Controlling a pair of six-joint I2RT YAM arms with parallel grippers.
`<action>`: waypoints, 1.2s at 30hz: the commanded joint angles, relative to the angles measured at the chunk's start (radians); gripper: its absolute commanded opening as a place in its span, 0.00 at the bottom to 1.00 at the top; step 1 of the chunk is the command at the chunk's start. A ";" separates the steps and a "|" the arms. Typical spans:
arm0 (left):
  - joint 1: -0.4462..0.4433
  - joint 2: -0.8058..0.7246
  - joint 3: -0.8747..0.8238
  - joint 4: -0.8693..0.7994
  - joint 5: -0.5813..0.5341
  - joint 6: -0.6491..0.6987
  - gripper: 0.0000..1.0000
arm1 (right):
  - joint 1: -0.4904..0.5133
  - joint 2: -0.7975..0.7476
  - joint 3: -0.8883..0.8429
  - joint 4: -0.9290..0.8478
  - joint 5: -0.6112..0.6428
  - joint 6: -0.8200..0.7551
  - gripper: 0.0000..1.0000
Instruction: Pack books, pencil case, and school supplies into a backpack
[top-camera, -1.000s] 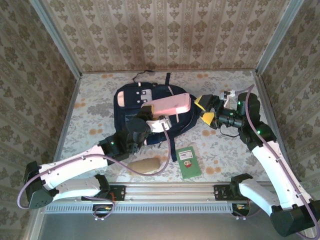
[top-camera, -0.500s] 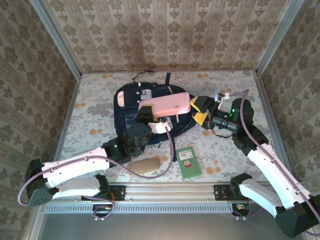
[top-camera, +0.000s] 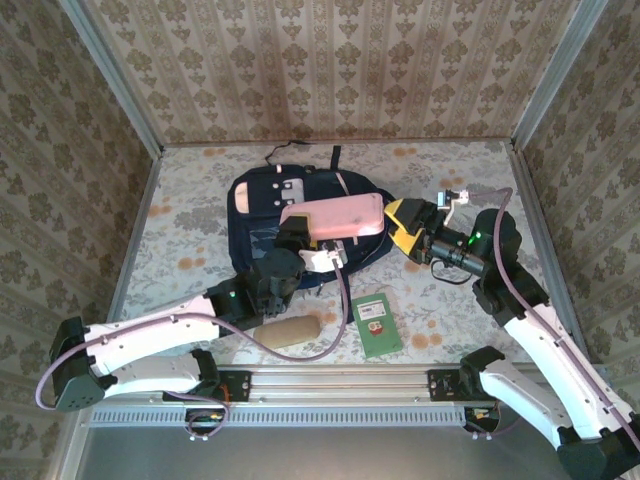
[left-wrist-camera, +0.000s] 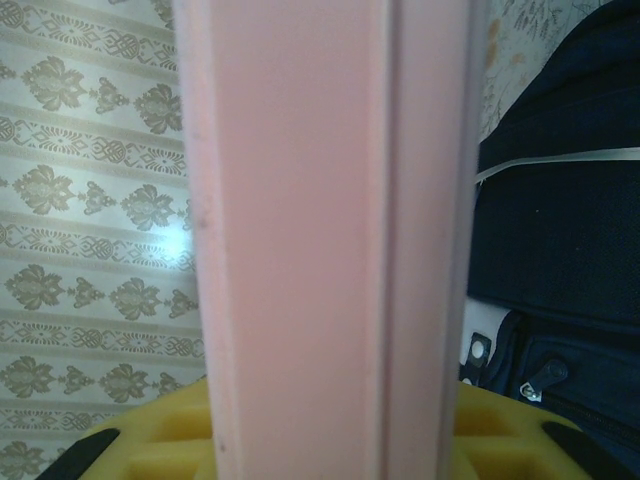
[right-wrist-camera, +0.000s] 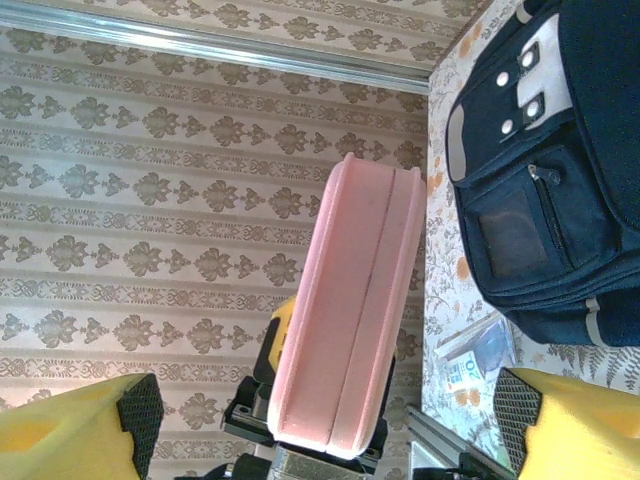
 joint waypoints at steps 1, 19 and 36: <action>-0.012 -0.036 -0.003 0.009 0.019 -0.011 0.25 | 0.013 0.016 -0.012 0.033 -0.040 0.031 0.89; -0.043 -0.018 -0.044 0.072 0.035 0.102 0.28 | 0.060 0.091 -0.004 0.122 -0.108 0.082 0.65; -0.093 -0.041 -0.095 0.184 0.034 0.194 0.31 | 0.086 0.112 -0.063 0.226 -0.109 0.129 0.46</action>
